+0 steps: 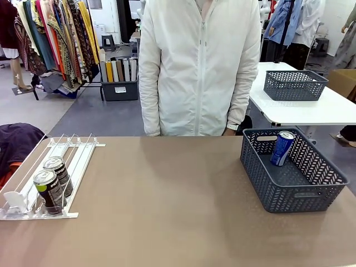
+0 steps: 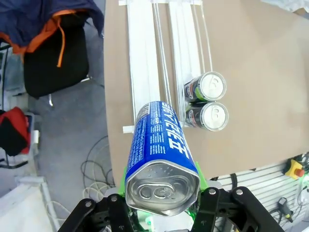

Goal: Retrieve and store the cans from the dispenser.
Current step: Pick up the last remaining can from one row of the Automatic Can Dispenser and place it in the middle of the table.

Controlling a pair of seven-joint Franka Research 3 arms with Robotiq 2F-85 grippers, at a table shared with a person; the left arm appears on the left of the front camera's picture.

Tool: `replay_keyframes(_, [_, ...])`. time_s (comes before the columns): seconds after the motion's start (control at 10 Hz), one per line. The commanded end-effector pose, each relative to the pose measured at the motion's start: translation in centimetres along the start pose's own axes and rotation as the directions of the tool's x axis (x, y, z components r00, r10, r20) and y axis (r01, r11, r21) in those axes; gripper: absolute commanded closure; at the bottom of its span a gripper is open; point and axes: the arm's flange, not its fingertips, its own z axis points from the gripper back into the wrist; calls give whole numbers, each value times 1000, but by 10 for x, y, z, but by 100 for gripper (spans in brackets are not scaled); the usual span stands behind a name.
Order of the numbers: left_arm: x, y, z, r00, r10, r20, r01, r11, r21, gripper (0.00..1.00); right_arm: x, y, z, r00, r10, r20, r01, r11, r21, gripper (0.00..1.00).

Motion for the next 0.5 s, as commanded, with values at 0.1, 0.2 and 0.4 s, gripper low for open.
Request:
replay_keyframes(0.1, [29, -21, -10, 994, -63, 86, 73, 990, -117, 100, 4, 3, -2, 1000, 16, 12, -16, 1000, 21, 0])
replay_keyframes(0.2, [54, -46, -19, 986, -136, 95, 150, 977, -152, 100, 4, 3, -2, 1000, 16, 12, -16, 1000, 21, 0])
replay_keyframes(0.4, [105, -112, -51, 960, -269, 77, 279, 937, -209, 100, 4, 3, -2, 1000, 16, 12, -16, 1000, 21, 0])
